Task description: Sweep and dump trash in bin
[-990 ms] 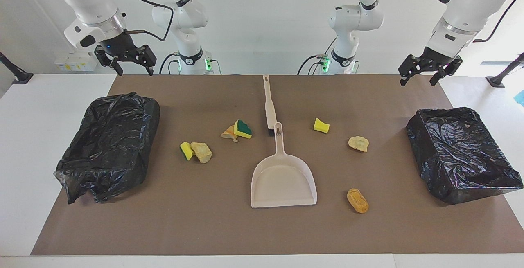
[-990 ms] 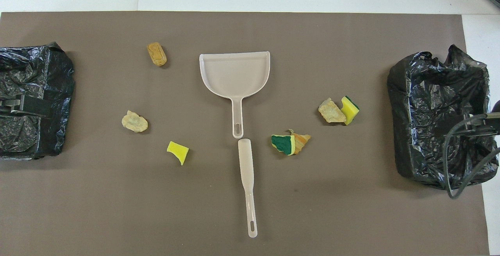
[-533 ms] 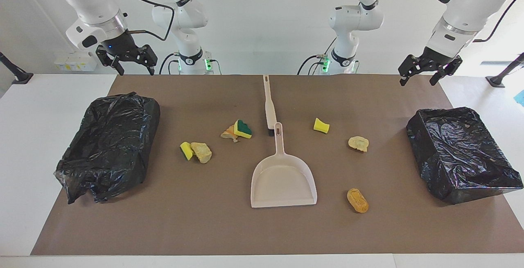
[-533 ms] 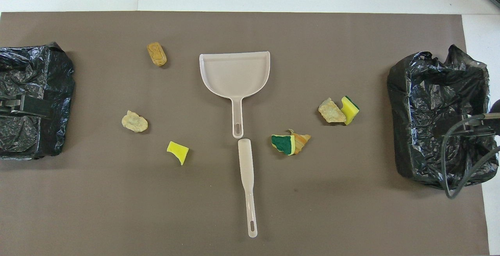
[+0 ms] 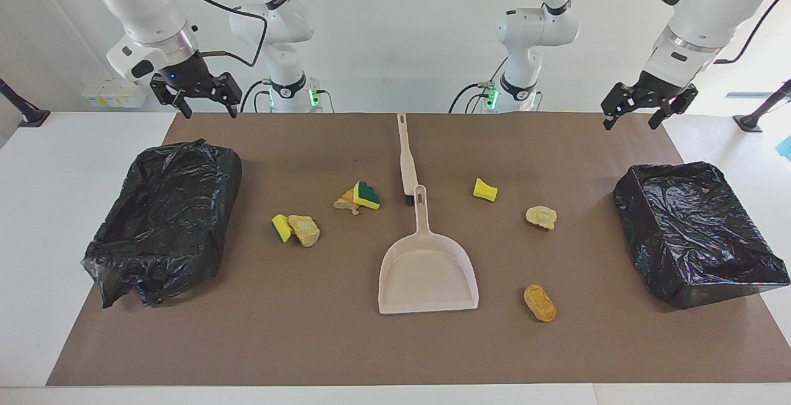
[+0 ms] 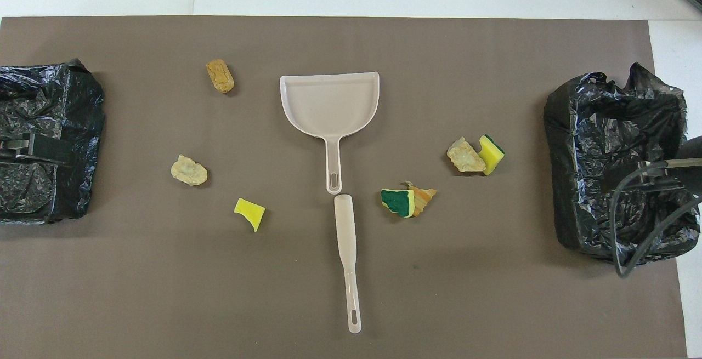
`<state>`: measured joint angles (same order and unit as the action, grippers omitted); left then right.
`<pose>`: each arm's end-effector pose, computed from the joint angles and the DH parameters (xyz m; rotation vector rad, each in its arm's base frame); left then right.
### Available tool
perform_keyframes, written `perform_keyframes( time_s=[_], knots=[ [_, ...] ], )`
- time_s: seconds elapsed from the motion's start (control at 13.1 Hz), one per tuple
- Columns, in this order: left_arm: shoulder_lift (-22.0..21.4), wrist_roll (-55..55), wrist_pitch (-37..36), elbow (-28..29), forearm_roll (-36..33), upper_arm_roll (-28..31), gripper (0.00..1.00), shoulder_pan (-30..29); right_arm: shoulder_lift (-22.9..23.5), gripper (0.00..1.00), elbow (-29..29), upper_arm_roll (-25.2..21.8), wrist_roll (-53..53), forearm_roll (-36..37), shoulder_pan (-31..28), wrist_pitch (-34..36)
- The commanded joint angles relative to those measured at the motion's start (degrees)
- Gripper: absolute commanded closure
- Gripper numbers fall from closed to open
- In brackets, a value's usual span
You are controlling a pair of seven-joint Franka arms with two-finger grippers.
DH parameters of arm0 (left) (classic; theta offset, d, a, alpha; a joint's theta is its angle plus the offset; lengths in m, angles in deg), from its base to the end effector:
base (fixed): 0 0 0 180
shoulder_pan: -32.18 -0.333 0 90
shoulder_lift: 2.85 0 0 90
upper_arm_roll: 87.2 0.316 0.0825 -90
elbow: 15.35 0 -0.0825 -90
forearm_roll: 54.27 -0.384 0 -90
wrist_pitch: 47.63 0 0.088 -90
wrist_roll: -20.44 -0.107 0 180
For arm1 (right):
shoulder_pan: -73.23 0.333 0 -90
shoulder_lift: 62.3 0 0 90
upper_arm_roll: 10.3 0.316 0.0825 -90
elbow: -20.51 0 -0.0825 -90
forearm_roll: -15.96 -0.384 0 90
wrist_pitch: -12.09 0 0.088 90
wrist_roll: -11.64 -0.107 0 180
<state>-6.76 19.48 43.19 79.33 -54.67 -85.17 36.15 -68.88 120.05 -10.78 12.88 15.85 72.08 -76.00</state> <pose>0.5337 -0.0167 0.6243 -3.1360 0.0797 -0.0014 0.5119 -0.0146 0.6048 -3.1337 0.0105 0.1331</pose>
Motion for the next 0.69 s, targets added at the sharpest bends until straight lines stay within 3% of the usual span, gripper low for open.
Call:
perform_keyframes(
  time_s=[0.0,0.61],
  knots=[
    [0.0,0.5,-0.7,-0.5,-0.6,-0.4,0.0,-0.5,-1.6,0.0,2.2,0.4,0.4,0.5,-0.3,-1.4],
    [-0.1,-0.4,-0.6,0.1,-0.6,-0.3,0.0,-0.7,-1.7,0.0,2.7,0.4,0.6,0.5,-0.3,-1.4]
  ],
)
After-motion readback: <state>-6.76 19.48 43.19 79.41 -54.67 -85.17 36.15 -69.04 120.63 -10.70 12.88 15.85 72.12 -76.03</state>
